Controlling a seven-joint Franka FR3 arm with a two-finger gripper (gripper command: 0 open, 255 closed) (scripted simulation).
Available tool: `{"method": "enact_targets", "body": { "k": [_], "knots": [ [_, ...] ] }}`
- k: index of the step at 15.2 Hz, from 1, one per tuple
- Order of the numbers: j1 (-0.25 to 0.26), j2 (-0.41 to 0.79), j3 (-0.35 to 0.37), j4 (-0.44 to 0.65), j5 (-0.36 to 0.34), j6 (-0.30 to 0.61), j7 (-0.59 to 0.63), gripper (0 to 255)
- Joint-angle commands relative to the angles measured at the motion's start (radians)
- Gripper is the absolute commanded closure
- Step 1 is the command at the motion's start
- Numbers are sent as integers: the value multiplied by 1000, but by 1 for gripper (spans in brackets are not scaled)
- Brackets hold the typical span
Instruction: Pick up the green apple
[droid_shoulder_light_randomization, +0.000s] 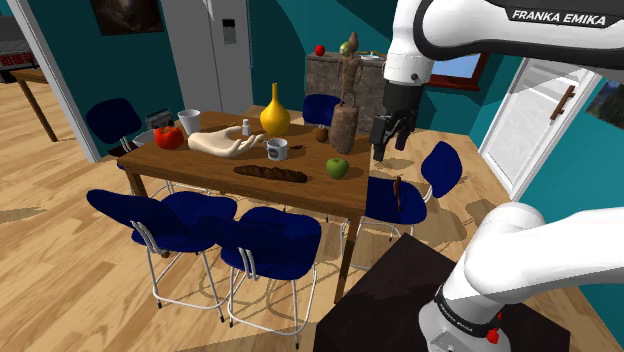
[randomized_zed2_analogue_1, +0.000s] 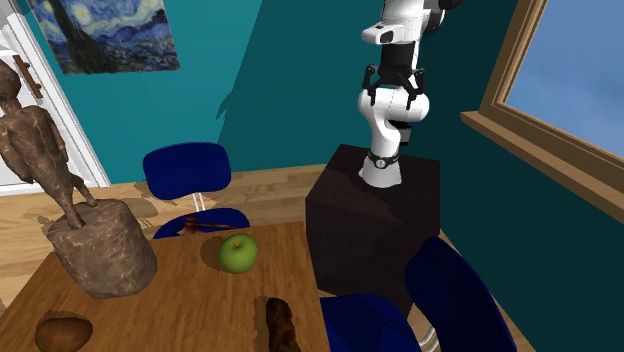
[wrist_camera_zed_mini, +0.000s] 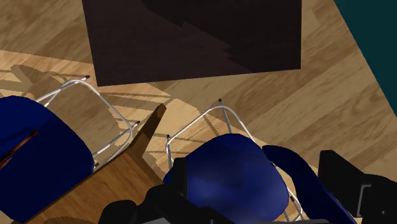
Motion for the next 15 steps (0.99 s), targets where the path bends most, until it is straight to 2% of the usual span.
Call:
{"method": "enact_targets", "body": {
  "k": [1, 8, 15],
  "knots": [
    [0, 0, 0, 0, 0, 0, 0, 0],
    [-29, 169, -92, -10, -73, 192, -120, 0],
    [-48, 386, -178, 47, -110, 369, -234, 0]
  ]
}}
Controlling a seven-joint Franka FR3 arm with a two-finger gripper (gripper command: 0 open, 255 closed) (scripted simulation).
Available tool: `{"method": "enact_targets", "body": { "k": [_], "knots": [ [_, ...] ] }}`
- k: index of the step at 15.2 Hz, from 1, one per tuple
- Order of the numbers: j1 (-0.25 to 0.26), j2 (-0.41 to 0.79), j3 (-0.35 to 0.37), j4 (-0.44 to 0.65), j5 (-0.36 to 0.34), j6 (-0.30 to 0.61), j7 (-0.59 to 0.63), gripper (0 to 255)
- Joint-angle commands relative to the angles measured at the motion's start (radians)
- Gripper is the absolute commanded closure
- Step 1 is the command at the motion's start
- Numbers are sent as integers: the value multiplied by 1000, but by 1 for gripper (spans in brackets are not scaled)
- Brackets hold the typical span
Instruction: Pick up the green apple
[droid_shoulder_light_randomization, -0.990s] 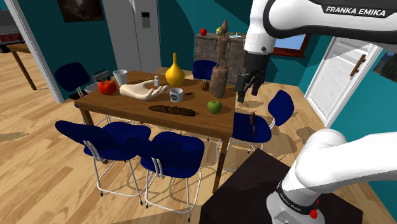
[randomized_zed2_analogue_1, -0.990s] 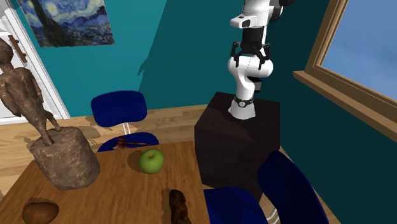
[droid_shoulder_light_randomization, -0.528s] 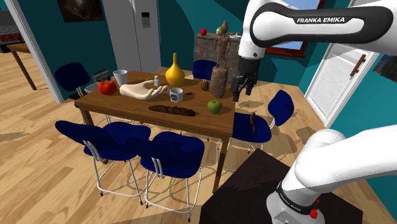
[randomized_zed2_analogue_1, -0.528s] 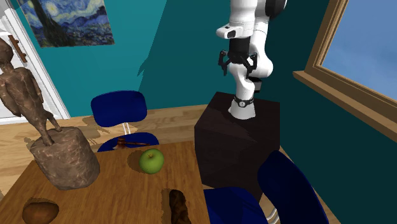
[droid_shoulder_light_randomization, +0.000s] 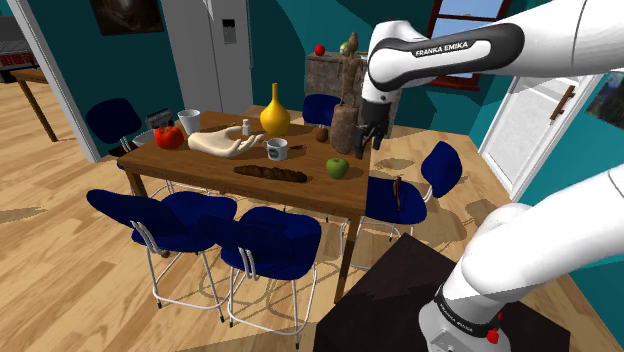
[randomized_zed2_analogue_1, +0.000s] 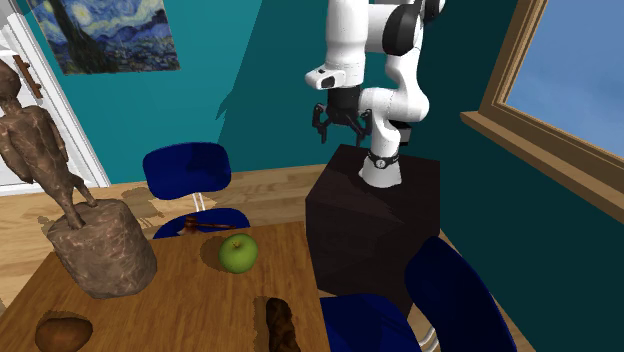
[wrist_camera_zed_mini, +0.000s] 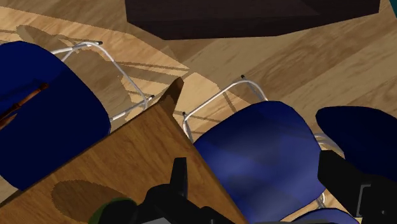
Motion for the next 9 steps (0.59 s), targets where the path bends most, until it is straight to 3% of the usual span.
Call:
{"method": "enact_targets", "body": {
  "k": [1, 9],
  "knots": [
    [-4, 69, -23, 28, -5, 47, -33, 0],
    [-17, 356, -102, 185, 24, 194, -172, 0]
  ]
}}
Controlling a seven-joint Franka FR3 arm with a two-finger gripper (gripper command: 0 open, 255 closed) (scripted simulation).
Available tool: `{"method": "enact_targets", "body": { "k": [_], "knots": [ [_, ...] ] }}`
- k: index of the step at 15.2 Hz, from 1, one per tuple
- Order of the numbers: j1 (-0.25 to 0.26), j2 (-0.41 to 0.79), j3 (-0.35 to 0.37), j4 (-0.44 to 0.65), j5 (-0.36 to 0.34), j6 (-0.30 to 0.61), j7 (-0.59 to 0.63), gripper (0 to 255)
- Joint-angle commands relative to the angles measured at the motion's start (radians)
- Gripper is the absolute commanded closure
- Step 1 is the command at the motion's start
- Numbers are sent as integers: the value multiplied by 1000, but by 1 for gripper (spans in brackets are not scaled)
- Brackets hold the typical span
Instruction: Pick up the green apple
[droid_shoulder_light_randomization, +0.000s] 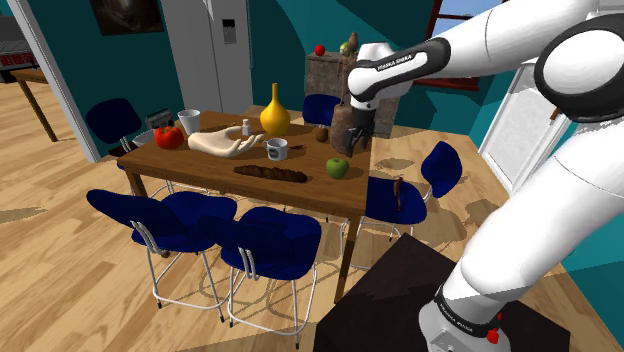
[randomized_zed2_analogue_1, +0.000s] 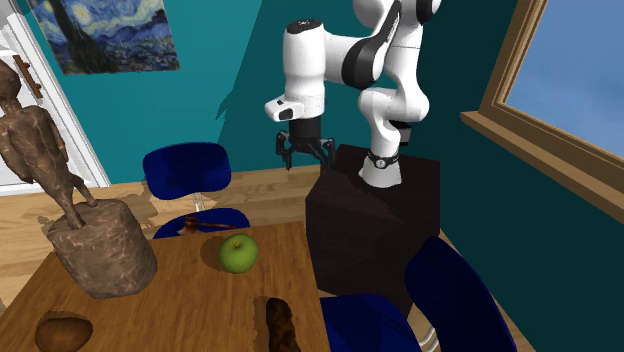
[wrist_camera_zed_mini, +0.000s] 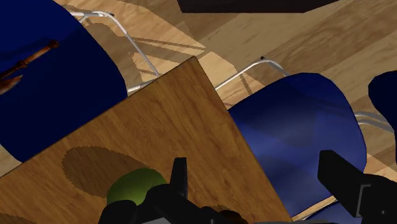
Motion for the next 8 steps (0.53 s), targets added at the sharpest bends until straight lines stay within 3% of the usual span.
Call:
{"method": "enact_targets", "body": {
  "k": [1, 8],
  "knots": [
    [-4, 78, -15, 54, 17, 27, -36, 0],
    [-40, 347, -43, 272, 97, 85, -163, 0]
  ]
}}
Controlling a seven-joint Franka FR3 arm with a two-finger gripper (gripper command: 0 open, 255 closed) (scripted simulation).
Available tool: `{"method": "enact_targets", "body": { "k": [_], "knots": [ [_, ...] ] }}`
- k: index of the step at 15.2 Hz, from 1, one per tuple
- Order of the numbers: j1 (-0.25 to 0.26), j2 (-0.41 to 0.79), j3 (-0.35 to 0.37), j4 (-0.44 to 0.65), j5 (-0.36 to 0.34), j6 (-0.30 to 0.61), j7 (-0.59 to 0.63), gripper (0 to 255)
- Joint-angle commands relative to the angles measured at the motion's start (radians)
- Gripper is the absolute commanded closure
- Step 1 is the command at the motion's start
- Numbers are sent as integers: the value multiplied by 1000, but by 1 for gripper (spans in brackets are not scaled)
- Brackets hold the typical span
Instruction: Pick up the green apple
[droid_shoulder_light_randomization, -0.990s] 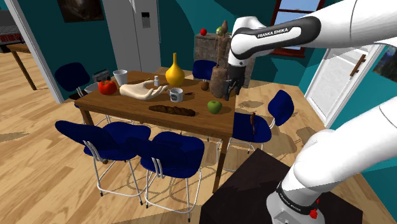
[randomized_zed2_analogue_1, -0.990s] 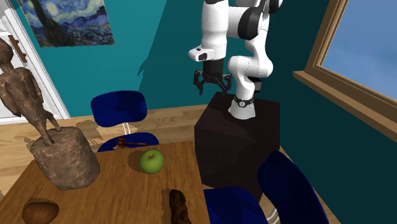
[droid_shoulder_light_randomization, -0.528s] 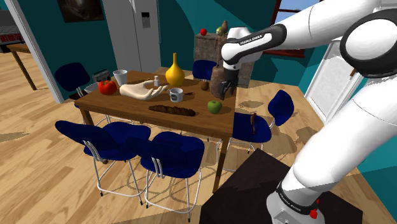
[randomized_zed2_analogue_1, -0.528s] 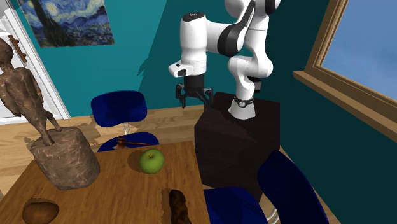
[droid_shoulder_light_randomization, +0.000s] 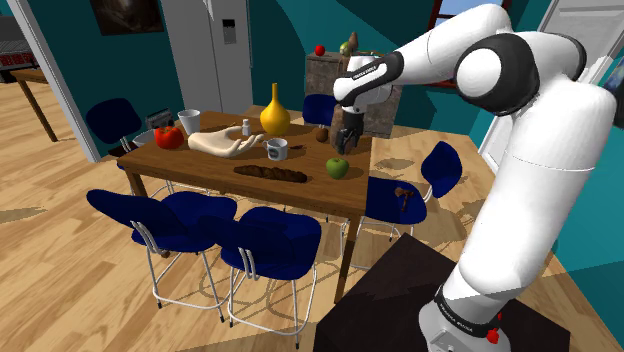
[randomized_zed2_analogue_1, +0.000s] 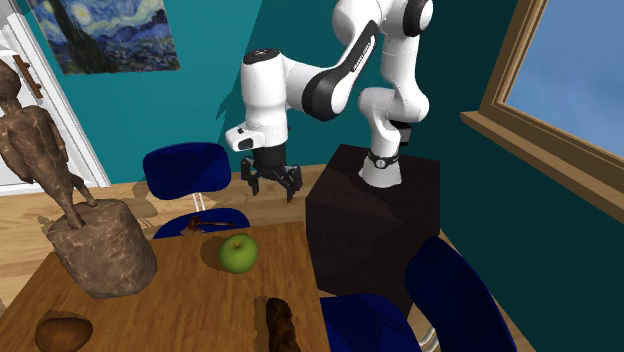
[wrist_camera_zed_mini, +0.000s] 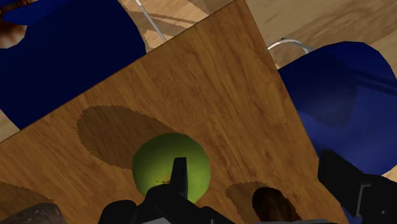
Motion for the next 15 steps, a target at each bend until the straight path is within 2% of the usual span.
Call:
{"method": "enact_targets", "body": {
  "k": [1, 9, 15],
  "knots": [
    [-13, 75, -1, 67, 24, 9, -31, 0],
    [-99, 401, 18, 432, 108, -20, -134, 0],
    [-102, 432, 24, 410, 117, 32, -139, 0]
  ]
}}
